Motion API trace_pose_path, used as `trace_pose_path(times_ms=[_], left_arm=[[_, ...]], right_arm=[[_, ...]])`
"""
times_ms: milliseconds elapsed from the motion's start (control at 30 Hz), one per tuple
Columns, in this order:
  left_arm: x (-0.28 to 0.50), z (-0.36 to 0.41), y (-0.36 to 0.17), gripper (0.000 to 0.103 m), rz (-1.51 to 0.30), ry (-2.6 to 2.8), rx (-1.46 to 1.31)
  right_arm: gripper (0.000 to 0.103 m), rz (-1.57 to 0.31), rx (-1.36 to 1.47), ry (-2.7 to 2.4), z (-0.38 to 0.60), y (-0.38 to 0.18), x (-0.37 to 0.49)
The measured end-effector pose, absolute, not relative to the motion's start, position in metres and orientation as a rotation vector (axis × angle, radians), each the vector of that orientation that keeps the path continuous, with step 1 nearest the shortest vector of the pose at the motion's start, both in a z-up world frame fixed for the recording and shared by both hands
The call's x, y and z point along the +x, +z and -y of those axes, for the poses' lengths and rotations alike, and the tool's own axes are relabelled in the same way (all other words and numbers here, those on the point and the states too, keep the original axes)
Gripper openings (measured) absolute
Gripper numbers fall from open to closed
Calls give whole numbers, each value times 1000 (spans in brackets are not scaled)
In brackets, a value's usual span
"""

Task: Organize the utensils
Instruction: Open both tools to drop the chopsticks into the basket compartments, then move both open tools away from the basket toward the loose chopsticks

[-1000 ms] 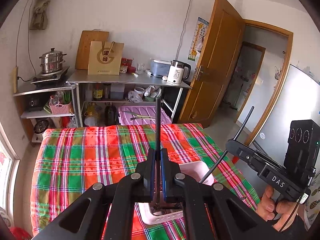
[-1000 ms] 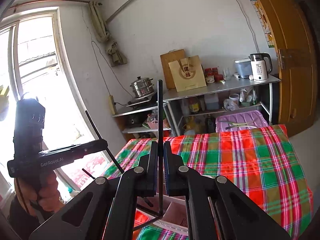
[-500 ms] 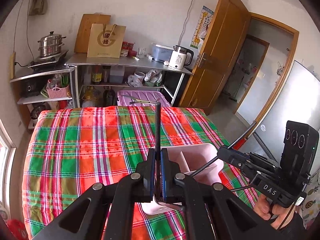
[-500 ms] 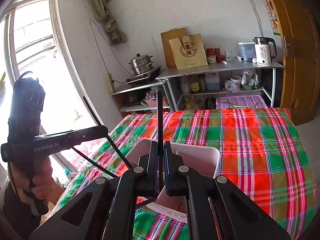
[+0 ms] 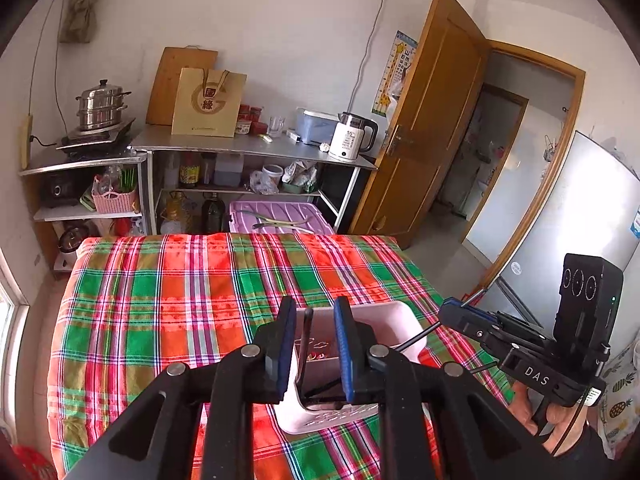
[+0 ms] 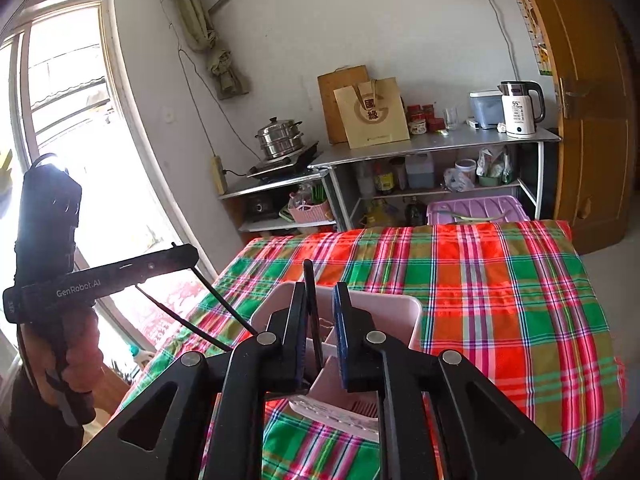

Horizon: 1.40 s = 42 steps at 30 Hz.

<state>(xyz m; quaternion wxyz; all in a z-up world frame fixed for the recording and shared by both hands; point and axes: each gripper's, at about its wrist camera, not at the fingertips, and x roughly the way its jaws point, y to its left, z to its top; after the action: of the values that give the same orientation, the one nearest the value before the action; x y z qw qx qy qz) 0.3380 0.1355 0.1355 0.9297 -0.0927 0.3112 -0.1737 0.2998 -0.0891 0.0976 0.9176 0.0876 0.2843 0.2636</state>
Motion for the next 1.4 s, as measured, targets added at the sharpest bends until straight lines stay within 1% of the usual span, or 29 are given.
trace_pose_path(times_ms=[233,433,500,533,567,633,767,967,1167,1400], left_arm=[[304,-143,153,19,-571,-333,-191],[257,-145,154,19,-524,-326,-187],[239,-144,151,20,-511,-322,-187],[230,-143,149,24,-506,-322,-191],[222,-142,146,30,-502,-325,-197],[206,-140,140,35,-497,-329,-204],[173,-125,123,35,-492,-344,-175],[135,-101,91,35,-522,-381,-160],[120,-81,60,35,-581,-394,-143],[127,-75,37,35,-648,-403,-158]], right_arm=[[14,-546,202,536,108,109,273],[14,-522,187,534,121,112,234],[14,-512,163,533,124,111,217],[14,-507,151,532,125,109,208],[14,-501,138,527,125,108,200],[14,-488,117,516,127,104,184],[14,-472,112,495,137,94,153],[14,-517,149,478,155,69,129],[14,-586,148,440,162,44,117],[14,-666,145,412,163,19,123]])
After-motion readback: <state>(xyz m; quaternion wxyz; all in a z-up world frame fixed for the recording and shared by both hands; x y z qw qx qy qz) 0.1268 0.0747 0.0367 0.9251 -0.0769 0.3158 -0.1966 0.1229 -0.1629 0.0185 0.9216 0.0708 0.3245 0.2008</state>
